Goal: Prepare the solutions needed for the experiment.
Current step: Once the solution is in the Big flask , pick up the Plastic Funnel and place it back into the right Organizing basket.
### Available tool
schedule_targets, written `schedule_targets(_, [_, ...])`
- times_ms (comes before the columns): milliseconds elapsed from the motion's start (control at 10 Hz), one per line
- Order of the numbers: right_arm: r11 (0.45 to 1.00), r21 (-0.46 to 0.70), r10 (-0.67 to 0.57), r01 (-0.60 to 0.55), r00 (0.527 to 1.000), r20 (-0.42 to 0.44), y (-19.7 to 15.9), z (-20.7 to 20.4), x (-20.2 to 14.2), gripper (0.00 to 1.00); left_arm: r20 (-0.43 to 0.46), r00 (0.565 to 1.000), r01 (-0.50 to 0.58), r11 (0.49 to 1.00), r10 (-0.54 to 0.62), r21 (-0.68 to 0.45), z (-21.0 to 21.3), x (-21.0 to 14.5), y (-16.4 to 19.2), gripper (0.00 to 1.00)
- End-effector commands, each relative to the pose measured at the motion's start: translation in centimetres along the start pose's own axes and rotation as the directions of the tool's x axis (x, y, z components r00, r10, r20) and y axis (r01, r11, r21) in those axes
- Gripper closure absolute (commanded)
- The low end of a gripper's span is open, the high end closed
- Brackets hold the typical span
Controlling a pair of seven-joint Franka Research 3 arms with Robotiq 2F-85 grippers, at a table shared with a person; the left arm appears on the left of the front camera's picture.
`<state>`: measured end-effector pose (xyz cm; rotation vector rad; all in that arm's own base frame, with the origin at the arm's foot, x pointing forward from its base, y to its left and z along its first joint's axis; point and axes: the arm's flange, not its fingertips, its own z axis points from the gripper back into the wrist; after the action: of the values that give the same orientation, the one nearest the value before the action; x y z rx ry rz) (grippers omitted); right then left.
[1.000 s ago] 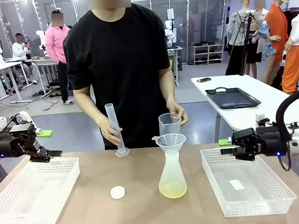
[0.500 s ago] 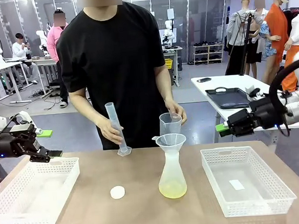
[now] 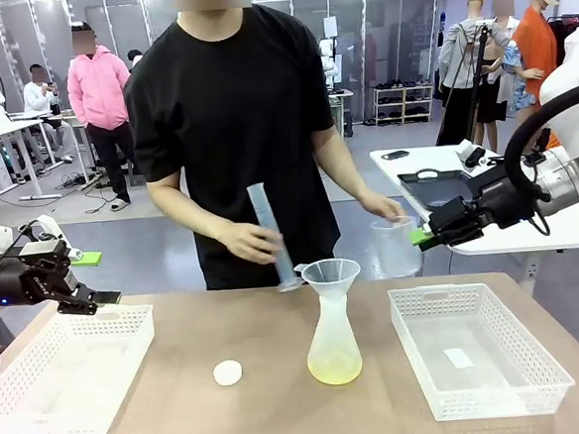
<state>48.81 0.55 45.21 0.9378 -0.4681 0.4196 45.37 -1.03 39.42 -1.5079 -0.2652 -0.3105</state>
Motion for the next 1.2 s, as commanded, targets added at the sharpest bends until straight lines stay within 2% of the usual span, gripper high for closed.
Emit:
schedule_targets(0, [1.000, 0.019, -0.014, 0.014, 1.000, 0.015, -0.2, 0.0, -0.4, 0.52, 0.002, 1.000, 0.007, 1.000, -0.007, 0.010, -0.1, 0.1, -0.2, 0.00])
schedule_targets(300, [1.000, 0.004, -0.012, 0.012, 1.000, 0.001, -0.4, 0.2, -0.4, 0.52, 0.002, 1.000, 0.007, 1.000, -0.007, 0.010, -0.1, 0.1, -0.2, 0.00])
schedule_targets(500, [0.993, -0.006, 0.120, -0.121, 0.988, -0.100, 3.5, 0.5, 2.3, 0.52, 0.002, 1.000, 0.007, 1.000, -0.007, 0.010, -0.1, 0.1, -0.2, 0.00])
schedule_targets(800, [0.957, -0.031, 0.274, -0.288, 0.935, -0.223, 7.3, -0.8, 6.0, 0.52, 0.002, 1.000, 0.007, 1.000, -0.007, 0.010, -0.1, 0.1, -0.2, 0.00])
schedule_targets(1000, [0.921, -0.049, 0.348, -0.386, 0.873, -0.342, 9.4, -2.4, 7.4, 0.52, 0.002, 1.000, 0.007, 1.000, -0.007, 0.010, -0.1, 0.1, -0.2, 0.00])
schedule_targets(1100, [0.907, -0.052, 0.372, -0.417, 0.854, -0.362, 10.3, -3.3, 7.7, 0.52, 0.002, 1.000, 0.007, 1.000, -0.007, 0.010, -0.1, 0.1, -0.2, 0.00])
